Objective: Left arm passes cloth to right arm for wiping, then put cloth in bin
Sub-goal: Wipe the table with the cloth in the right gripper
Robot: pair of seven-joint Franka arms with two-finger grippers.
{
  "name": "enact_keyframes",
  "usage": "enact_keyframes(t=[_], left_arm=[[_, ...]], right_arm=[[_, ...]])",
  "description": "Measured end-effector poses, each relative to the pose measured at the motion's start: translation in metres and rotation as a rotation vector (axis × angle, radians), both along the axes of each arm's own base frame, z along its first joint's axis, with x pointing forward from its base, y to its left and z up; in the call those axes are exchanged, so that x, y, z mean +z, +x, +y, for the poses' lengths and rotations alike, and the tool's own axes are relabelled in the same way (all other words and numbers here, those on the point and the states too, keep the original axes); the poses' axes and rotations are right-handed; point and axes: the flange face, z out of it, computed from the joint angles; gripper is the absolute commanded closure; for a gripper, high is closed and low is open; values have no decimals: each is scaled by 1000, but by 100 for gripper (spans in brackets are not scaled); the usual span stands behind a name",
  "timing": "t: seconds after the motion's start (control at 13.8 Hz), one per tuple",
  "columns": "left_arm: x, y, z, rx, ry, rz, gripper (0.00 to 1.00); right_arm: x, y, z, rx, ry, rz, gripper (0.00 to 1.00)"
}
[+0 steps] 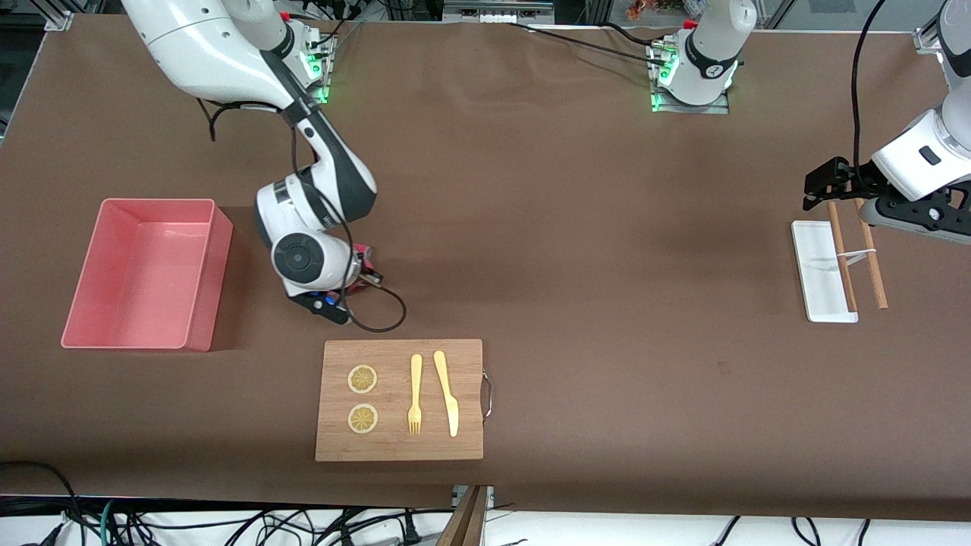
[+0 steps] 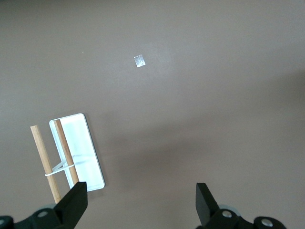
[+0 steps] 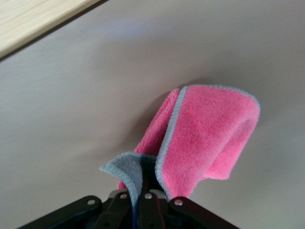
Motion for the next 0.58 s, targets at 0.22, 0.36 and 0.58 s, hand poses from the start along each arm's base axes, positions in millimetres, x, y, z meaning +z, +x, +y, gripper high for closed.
enact_keyframes(t=[0.22,0.36,0.58], left_arm=[[0,0,0,0,0,0,0],[0,0,0,0,0,0,0],[0,0,0,0,0,0,0]], right_arm=[[11,-10,46,-114,94,-44,100],[14,-16,71,-173,134,-75,100],[6,-20,81,-185,146,-82,100]])
